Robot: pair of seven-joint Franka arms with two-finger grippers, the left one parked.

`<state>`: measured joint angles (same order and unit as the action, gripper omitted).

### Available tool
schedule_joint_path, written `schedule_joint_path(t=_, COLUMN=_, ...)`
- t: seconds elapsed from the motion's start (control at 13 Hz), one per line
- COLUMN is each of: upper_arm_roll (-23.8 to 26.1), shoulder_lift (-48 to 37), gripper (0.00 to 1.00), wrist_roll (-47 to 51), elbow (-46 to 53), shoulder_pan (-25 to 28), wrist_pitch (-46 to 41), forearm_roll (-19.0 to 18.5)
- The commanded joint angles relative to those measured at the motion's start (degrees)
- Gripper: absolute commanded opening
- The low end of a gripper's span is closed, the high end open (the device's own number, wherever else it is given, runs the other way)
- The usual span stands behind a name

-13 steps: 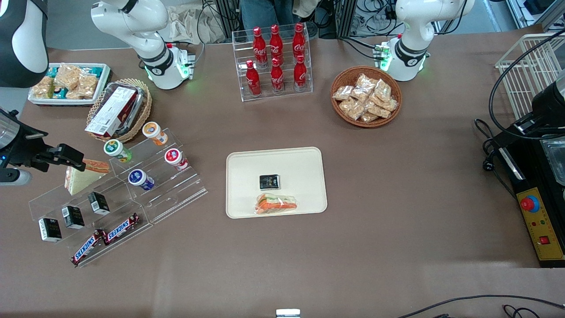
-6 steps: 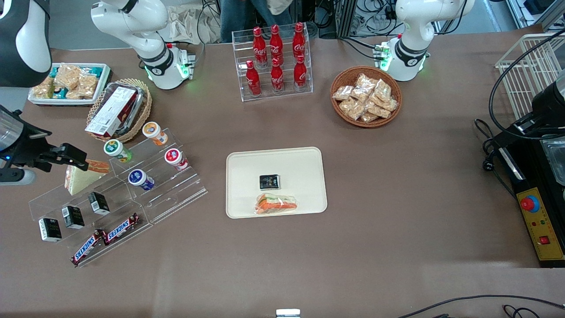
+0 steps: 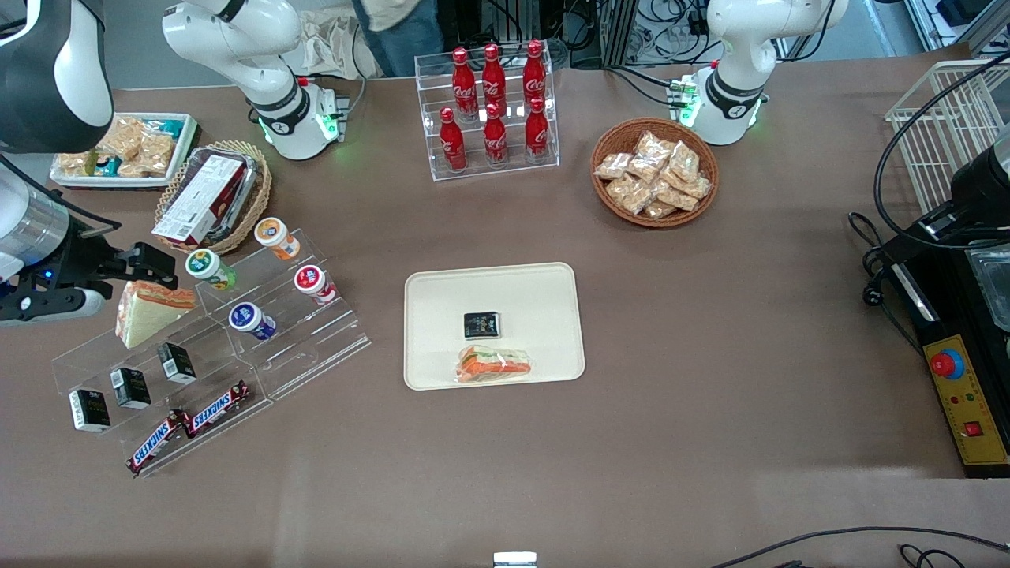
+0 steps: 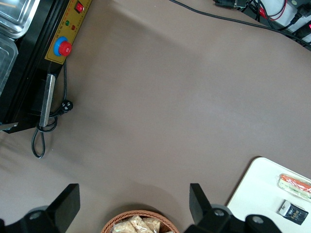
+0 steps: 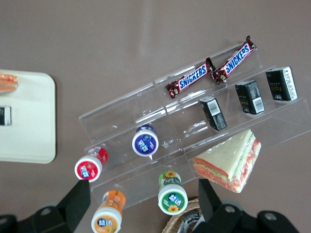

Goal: Place green gum on tray
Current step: 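Move the right gripper toward the green-labelled gum bottle in the acrylic rack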

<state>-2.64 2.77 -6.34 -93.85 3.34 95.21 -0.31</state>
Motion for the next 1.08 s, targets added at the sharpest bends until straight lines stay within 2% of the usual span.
schedule_joint_path(t=0.0, upper_arm_roll=-0.26, shoulder_lift=-5.57, gripper=0.99, wrist_roll=-2.53, elbow=-8.08, shoulder_pan=0.0, wrist_pitch=3.57, forearm_roll=0.49)
schedule_joint_path(t=0.15, upper_arm_roll=-0.26, shoulder_lift=-8.47, gripper=0.99, wrist_roll=-3.58, elbow=-13.35, shoulder_pan=0.08, wrist_pitch=6.46, forearm_roll=-0.82)
schedule_joint_path(t=0.46, upper_arm_roll=-1.75, shoulder_lift=-11.11, gripper=0.99, wrist_roll=-8.85, elbow=-20.3, shoulder_pan=0.0, wrist_pitch=10.59, forearm_roll=-0.83)
schedule_joint_path(t=1.0, upper_arm_roll=-2.98, shoulder_lift=-14.64, gripper=0.99, wrist_roll=-11.83, elbow=-30.59, shoulder_pan=0.0, wrist_pitch=16.75, forearm_roll=-0.83)
